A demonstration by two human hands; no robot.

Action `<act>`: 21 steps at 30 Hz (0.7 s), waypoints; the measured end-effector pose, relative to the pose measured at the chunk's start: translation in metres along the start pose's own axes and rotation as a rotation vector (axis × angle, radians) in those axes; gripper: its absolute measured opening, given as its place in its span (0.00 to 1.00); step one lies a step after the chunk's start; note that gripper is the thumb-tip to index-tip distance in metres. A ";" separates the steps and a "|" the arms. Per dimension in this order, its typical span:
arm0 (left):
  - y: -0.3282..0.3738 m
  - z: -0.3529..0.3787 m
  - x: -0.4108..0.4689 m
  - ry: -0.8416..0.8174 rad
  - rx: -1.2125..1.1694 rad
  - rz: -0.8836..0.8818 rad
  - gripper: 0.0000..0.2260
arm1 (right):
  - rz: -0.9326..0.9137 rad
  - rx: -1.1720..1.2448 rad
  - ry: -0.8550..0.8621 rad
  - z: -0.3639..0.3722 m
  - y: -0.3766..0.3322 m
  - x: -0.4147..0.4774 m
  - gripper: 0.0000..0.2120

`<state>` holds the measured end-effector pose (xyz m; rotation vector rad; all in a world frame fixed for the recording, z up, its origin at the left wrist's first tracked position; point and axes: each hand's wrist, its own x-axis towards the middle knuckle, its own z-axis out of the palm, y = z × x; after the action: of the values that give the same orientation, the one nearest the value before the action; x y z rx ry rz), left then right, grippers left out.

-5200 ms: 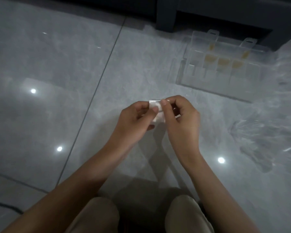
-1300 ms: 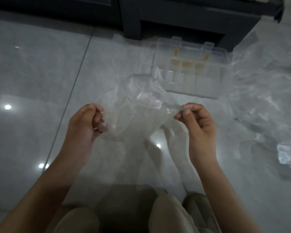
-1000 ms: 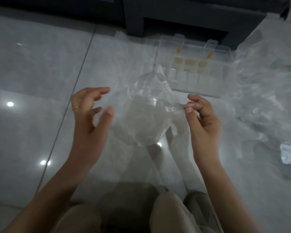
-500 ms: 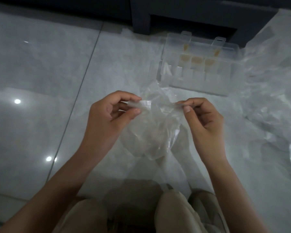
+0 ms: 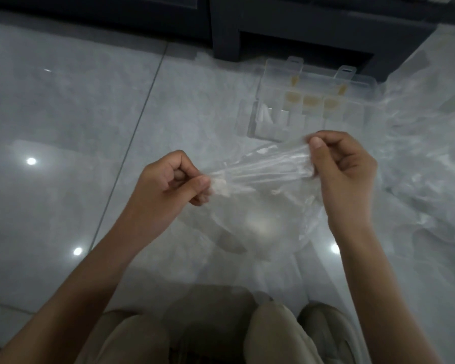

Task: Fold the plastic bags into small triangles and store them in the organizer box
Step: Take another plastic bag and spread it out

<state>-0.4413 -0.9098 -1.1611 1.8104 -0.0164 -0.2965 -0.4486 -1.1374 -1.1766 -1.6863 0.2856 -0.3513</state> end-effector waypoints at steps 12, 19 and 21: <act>-0.035 -0.008 0.014 0.439 -0.302 -0.523 0.10 | -0.083 -0.219 -0.110 0.017 0.041 -0.018 0.10; -0.043 -0.015 0.011 0.513 -0.334 -0.473 0.07 | 0.121 -0.114 -0.692 0.029 0.058 -0.042 0.21; -0.041 -0.014 0.011 0.516 -0.377 -0.446 0.08 | 0.108 -0.143 -0.753 0.040 0.057 -0.047 0.24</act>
<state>-0.4338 -0.8876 -1.1988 1.4518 0.7634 -0.1239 -0.4751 -1.0910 -1.2409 -1.8107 -0.1628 0.3981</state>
